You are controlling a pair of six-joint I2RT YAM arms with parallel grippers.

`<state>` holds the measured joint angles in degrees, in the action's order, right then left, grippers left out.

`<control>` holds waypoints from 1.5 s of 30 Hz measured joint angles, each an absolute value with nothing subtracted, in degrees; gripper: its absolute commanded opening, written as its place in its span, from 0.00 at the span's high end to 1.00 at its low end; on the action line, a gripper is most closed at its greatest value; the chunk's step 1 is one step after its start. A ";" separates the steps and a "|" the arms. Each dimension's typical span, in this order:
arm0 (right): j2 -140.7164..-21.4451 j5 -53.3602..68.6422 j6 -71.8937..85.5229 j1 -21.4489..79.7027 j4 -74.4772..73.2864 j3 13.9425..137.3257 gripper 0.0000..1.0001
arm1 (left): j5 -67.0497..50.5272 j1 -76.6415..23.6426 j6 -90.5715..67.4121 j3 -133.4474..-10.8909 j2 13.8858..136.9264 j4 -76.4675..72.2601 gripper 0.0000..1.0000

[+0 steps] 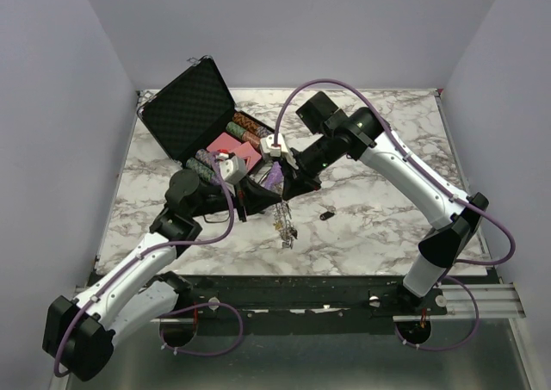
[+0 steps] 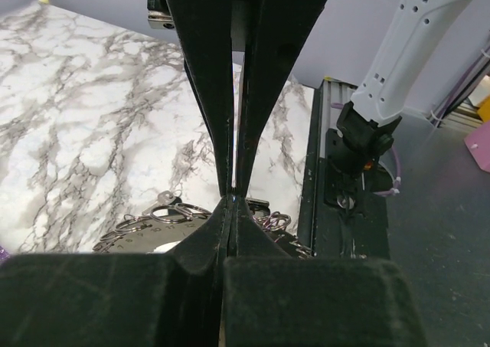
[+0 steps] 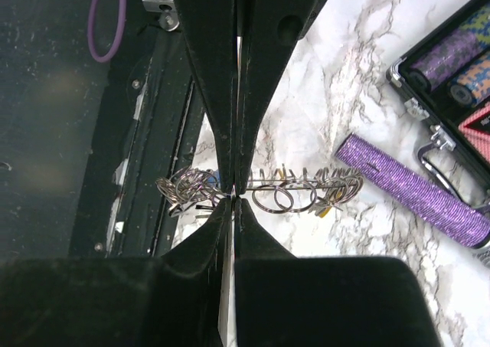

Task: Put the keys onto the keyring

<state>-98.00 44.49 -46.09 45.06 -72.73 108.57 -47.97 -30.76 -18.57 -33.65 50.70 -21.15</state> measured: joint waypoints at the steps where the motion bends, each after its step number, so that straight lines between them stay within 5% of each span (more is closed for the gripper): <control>1: -98.00 44.75 -45.76 45.08 -72.42 108.57 0.80 | -47.51 -30.76 -18.57 -33.21 49.89 -21.28 1.00; 9: -97.86 45.36 -43.18 45.32 -70.96 108.57 0.58 | -44.38 -30.76 -22.55 -26.55 44.99 -29.28 1.00; 25: -96.84 59.68 -22.52 37.65 -57.41 106.76 0.56 | -29.58 -30.74 -39.07 -13.96 44.58 -68.42 1.00; 35: -94.00 67.53 -1.45 36.12 -39.57 99.61 0.56 | -26.04 -30.74 -43.33 -13.26 49.41 -72.29 1.00; 45: -92.88 68.25 3.01 36.32 -35.77 96.33 0.55 | -25.63 -30.74 -44.40 -13.26 49.95 -72.93 1.00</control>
<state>-92.88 68.25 3.01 36.32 -35.77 96.33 -25.63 -30.74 -44.40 -13.26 49.95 -72.93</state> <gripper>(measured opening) 0.452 0.006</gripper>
